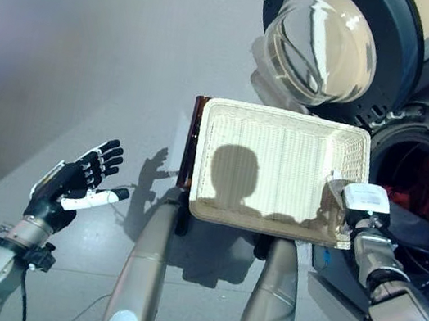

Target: Pick up the clothes and place them into the washing machine

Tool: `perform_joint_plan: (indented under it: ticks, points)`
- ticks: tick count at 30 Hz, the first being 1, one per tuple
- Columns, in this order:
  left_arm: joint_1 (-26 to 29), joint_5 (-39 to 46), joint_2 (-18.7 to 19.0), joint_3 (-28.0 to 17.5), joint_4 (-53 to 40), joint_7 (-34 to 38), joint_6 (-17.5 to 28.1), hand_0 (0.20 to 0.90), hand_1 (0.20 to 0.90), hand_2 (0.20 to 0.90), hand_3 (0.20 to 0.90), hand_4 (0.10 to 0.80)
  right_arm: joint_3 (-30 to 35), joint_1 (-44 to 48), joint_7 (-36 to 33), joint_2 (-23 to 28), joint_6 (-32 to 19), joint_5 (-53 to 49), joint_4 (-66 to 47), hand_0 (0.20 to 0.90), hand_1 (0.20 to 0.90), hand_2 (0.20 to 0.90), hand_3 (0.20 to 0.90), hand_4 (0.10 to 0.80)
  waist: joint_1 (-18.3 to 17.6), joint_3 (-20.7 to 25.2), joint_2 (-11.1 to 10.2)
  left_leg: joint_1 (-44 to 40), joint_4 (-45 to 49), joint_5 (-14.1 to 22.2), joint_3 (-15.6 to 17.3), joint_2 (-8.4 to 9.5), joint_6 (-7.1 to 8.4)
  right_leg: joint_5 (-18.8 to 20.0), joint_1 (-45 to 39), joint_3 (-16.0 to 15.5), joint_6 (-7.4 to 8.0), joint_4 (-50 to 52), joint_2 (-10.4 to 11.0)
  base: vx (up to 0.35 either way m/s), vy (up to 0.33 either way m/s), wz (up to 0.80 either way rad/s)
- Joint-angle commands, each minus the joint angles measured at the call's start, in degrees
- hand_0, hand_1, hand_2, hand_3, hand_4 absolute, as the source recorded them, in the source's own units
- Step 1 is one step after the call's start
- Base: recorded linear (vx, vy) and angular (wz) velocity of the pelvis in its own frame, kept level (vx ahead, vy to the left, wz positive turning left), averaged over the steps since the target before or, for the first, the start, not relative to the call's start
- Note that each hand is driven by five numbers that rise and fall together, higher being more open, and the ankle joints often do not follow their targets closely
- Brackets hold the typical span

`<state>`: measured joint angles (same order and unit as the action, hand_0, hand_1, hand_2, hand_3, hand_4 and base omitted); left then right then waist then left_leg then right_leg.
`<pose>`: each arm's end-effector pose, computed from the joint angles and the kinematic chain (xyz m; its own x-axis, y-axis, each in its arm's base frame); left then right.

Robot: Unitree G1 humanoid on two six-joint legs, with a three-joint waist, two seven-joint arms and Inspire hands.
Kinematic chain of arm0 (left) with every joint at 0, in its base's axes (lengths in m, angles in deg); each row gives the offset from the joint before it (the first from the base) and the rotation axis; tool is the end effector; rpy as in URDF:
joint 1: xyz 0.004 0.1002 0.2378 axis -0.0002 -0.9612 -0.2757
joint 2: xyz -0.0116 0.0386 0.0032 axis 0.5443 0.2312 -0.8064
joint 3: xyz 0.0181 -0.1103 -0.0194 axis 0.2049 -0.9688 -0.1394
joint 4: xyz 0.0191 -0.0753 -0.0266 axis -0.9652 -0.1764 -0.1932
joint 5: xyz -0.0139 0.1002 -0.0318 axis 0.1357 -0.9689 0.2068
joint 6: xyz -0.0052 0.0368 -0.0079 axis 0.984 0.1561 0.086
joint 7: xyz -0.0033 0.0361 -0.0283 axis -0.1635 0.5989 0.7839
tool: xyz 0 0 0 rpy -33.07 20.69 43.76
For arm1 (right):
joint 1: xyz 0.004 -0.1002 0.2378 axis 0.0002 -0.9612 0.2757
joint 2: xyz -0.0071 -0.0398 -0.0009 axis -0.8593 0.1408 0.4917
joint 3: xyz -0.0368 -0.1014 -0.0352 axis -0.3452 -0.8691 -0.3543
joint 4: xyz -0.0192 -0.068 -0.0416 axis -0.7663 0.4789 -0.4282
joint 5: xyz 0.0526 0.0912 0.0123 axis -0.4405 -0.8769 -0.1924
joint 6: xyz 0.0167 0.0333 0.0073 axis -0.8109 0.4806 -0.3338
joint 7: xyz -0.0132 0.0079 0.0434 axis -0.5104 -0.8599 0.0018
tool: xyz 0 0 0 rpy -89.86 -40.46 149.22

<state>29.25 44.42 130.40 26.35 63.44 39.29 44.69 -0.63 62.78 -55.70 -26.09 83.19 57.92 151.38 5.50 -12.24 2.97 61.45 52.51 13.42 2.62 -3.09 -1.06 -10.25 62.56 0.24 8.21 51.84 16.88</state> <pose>0.1064 0.2842 0.0417 0.9877 -0.1260 -0.0928 0.1302 0.9907 0.0403 0.2489 -0.3291 0.0045 0.9252 -0.3337 -0.1807 -0.2998 -0.3505 -0.8873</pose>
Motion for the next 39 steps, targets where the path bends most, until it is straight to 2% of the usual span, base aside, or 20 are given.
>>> perform_joint_plan:
  ticks: [1, 11, 12, 13, 14, 15, 16, 21, 22, 23, 26, 29, 39]
  points:
    - [-1.54, -0.27, -2.19, -6.94, -4.36, 0.84, 3.63, 0.9, 0.9, 0.9, 0.9, 0.8, -0.76, -0.29, -0.25, 3.29, 3.71, 2.21, -0.61, 0.2, 0.2, 0.2, 0.2, 0.3, -1.16, 2.62, 0.7, -0.73, -11.47, -6.91, -2.96, -2.6, 4.45, 1.95, 0.68, 2.4, -0.54, -3.35, 0.94, 0.0, 0.0, 0.0]
    - [-1.58, -1.52, -2.92, -8.24, -3.85, 1.79, 3.1, 0.9, 0.9, 0.9, 0.9, 0.8, -0.12, 2.5, 0.24, 3.01, 3.77, 1.36, -6.01, 0.2, 0.2, 0.2, 0.2, 0.3, -1.3, 2.37, 0.3, -0.35, -11.14, -6.88, -2.76, -2.55, 4.25, 2.15, 1.23, 2.54, -0.71, -2.93, 0.65, 0.0, 0.0, 0.0]
    - [-1.66, -1.77, -3.69, -8.85, -3.71, 2.16, 3.0, 0.9, 0.9, 0.9, 0.9, 0.8, 3.48, 1.97, -0.66, 3.24, 3.22, -2.65, -9.23, 0.2, 0.2, 0.2, 0.2, 0.3, -1.58, 2.3, 0.22, -0.33, -11.05, -6.87, -2.76, -2.57, 4.2, 2.25, 1.24, 2.57, -0.77, -2.92, 0.54, 0.0, 0.0, 0.0]
    - [-1.62, -1.79, -3.6, -8.8, -3.72, 2.17, 2.99, 0.9, 0.9, 0.9, 0.9, 0.8, 3.65, 1.78, -0.64, 3.32, 3.22, -2.72, -9.4, 0.2, 0.2, 0.2, 0.2, 0.3, -1.49, 2.29, 0.18, -0.33, -11.03, -6.86, -2.76, -2.57, 4.2, 2.24, 1.23, 2.57, -0.77, -2.91, 0.55, 0.0, 0.0, 0.0]
    - [-1.61, -2.06, -4.78, -9.36, -3.19, 2.87, 2.61, 0.9, 0.9, 0.9, 0.9, 0.8, 11.37, 1.84, -3.15, 1.87, 0.97, -14.5, -11.34, 0.2, 0.2, 0.2, 0.2, 0.3, -1.9, 2.35, 0.21, -0.22, -11.01, -6.9, -2.73, -2.6, 4.09, 2.49, 1.29, 2.59, -0.92, -3.09, 0.4, 0.0, 0.0, 0.0]
    - [-1.38, -2.07, -5.48, -9.46, -2.57, 3.18, 2.29, 0.9, 0.9, 0.9, 0.9, 0.8, 16.38, 1.4, -4.73, 0.26, -1.42, -22.98, -11.89, 0.2, 0.2, 0.2, 0.2, 0.3, -2.12, 2.39, 0.14, -0.11, -10.94, -6.94, -2.7, -2.7, 4.02, 2.64, 1.37, 2.57, -0.99, -3.14, 0.26, 0.0, 0.0, 0.0]
    - [-0.96, -2.27, -5.73, -9.57, -1.28, 3.24, 1.95, 0.9, 0.9, 0.9, 0.9, 0.8, 18.02, 0.87, -4.65, -0.1, -2.85, -25.92, -13.0, 0.2, 0.2, 0.2, 0.2, 0.3, -2.21, 2.47, -0.04, -0.11, -10.8, -6.85, -2.62, -2.77, 3.97, 2.63, 1.39, 2.57, -1.04, -3.12, 0.11, 0.0, 0.0, 0.0]
    - [-2.98, -1.3, -5.99, -11.45, -1.48, 1.98, 2.05, 0.9, 0.9, 0.9, 0.9, 0.8, 21.08, -2.88, -6.24, 1.93, -3.54, -26.65, -17.23, 0.2, 0.2, 0.2, 0.2, 0.3, -2.61, 2.99, -0.14, 0.03, -10.84, -6.6, -2.52, -3.02, 3.86, 2.54, 1.65, 2.58, -1.0, -3.25, -0.01, 0.0, 0.0, 0.0]
    - [-3.43, -1.04, -5.92, -11.89, -1.78, 1.65, 2.22, 0.9, 0.9, 0.9, 0.9, 0.8, 20.91, -3.7, -6.0, 2.55, -3.43, -25.13, -18.35, 0.477, 0.477, 0.477, 0.477, 0.498, -2.57, 3.08, -0.11, 0.18, -10.75, -6.56, -2.52, -3.01, 3.87, 2.52, 1.78, 2.68, -0.97, -3.22, -0.04, 0.0, 0.0, 0.0]
    - [-3.73, -0.84, -5.83, -12.25, -1.95, 1.43, 2.41, 0.9, 0.9, 0.9, 0.9, 0.8, 20.68, -4.37, -5.91, 3.41, -3.26, -23.6, -19.43, 0.9, 0.9, 0.9, 0.9, 0.8, -2.58, 3.18, -0.12, 0.29, -10.71, -6.51, -2.53, -3.02, 3.89, 2.45, 1.84, 2.69, -0.93, -3.17, -0.01, 0.0, 0.0, 0.0]
    - [-4.19, -0.28, -5.84, -12.86, -2.13, 1.05, 3.21, 0.9, 0.9, 0.9, 0.9, 0.8, 20.67, -7.25, -5.22, 5.82, -2.84, -19.0, -22.65, 0.9, 0.9, 0.9, 0.9, 0.8, -2.72, 3.42, -0.12, 0.71, -10.49, -6.4, -2.64, -3.06, 3.93, 2.21, 2.17, 2.64, -0.89, -2.97, 0.13, 0.0, 0.0, 0.0]
    - [-3.81, -0.53, -6.34, -12.44, -1.84, 1.13, 3.73, 0.9, 0.9, 0.9, 0.9, 0.8, 20.82, -11.95, -4.75, 5.06, -2.25, -14.71, -23.88, 0.9, 0.9, 0.9, 0.9, 0.8, -2.88, 3.48, -0.13, 0.75, -10.66, -6.4, -2.66, -3.03, 3.88, 2.22, 2.23, 2.61, -0.75, -3.01, 0.27, 0.0, 0.0, 0.0]
    - [-3.57, -1.6, -5.15, -11.6, -2.16, 0.48, 4.27, 0.9, 0.9, 0.9, 0.9, 0.8, 14.12, -13.29, -1.77, 9.87, -1.59, -0.56, -25.34, 0.9, 0.9, 0.9, 0.9, 0.8, -2.88, 3.62, -0.2, 1.16, -10.55, -6.43, -2.8, -3.2, 4.07, 1.87, 2.76, 2.77, -0.57, -2.71, 0.45, 0.0, -0.003, 0.0]
